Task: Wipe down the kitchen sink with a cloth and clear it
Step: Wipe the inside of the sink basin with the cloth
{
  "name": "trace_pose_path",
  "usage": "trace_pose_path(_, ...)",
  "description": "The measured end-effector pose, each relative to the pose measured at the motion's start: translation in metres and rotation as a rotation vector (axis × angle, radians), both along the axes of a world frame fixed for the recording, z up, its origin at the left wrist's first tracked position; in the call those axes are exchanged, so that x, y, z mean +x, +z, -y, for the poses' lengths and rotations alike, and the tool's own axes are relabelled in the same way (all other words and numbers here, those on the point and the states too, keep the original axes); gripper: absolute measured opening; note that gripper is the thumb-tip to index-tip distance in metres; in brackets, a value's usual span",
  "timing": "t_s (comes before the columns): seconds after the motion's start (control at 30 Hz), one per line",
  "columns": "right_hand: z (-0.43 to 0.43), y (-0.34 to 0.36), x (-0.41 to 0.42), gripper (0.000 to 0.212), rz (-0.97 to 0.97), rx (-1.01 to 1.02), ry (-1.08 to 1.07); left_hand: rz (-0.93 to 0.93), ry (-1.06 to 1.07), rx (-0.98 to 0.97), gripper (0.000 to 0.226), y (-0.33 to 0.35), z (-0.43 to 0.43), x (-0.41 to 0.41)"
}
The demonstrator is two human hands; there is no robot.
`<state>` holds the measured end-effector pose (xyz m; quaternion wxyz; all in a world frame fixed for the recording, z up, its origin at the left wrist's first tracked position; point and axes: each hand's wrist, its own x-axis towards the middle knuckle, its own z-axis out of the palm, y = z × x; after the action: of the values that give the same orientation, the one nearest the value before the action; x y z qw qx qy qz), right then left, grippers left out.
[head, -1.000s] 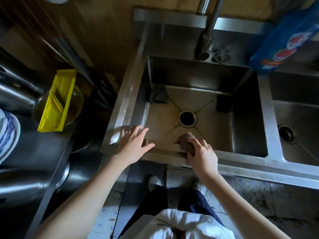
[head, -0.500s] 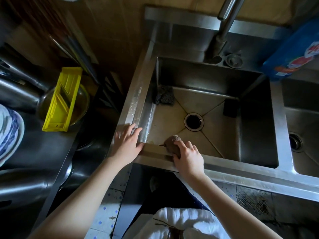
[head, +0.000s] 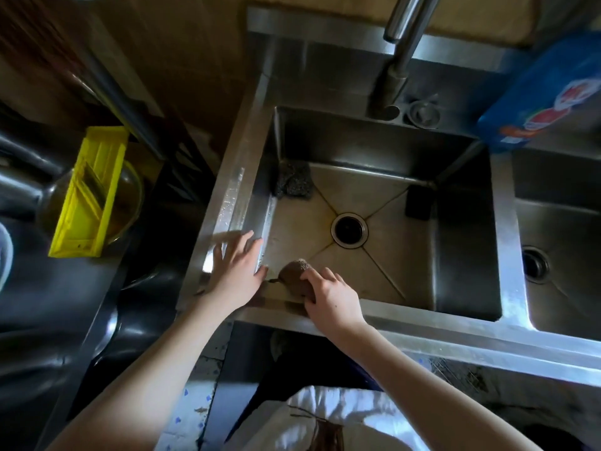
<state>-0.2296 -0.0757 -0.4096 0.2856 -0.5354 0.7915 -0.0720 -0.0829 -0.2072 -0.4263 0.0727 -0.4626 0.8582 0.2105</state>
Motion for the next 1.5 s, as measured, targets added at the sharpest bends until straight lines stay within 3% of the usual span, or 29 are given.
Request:
trace_pose_path(0.27,-0.06,0.001,-0.065,0.044,-0.06,-0.008,0.023,-0.046,0.02,-0.074,0.044,0.001,-0.041,-0.051)
trace_pose_path(0.7,-0.148,-0.012,-0.225,0.043,0.029,-0.037,0.207,-0.12,0.319,-0.084,0.034,-0.009,-0.18,-0.171)
trace_pose_path(0.87,-0.149,-0.011,-0.258,0.041,0.037,0.031,0.343,-0.087,0.305,-0.059,0.047,-0.005,-0.215,-0.195)
trace_pose_path(1.03,-0.12,-0.015,-0.288,0.031,-0.105,0.309,0.68,-0.029,0.26,-0.004,0.038,-0.011,-0.227,-0.213)
trace_pose_path(1.13,-0.102,-0.025,-0.294,0.01,-0.221,0.526,0.921,-0.071,0.249,-0.021,0.038,-0.009,-0.231,-0.222)
trace_pose_path(1.27,-0.07,-0.04,-0.301,0.017,-0.353,0.614,1.089,-0.101,0.276,-0.05,0.031,-0.004,-0.237,-0.233)
trace_pose_path(1.5,0.016,-0.051,-0.361,0.025,-0.62,0.521,0.972,-0.076,0.289,-0.017,0.032,-0.009,-0.239,-0.231)
